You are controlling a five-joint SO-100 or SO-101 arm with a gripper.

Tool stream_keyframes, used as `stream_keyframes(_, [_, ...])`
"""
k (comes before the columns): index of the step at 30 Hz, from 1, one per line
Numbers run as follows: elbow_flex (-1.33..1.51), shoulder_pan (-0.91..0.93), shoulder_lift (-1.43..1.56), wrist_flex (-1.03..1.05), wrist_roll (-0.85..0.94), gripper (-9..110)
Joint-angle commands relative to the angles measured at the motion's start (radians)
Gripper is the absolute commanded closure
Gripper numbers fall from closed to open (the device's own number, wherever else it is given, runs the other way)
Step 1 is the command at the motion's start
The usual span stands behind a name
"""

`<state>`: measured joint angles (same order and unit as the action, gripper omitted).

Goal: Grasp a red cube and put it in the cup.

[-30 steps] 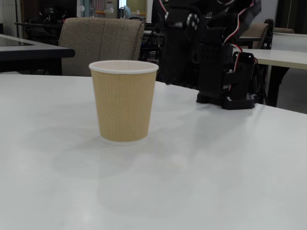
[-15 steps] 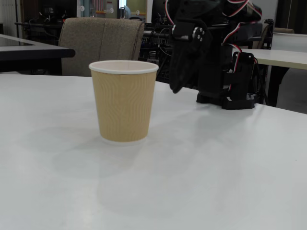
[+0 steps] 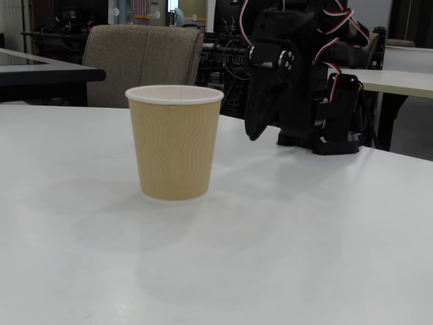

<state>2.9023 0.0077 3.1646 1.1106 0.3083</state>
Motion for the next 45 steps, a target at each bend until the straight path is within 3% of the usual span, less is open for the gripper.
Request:
stream_keyframes(1, [0.029, -0.002, -0.009, 0.006, 0.012, 101])
stream_keyframes(30, [0.106, 0.04, 0.084, 0.067, -0.002, 101])
stream_keyframes(45, [0.184, 0.063, 0.084, -0.267, -0.103, 101])
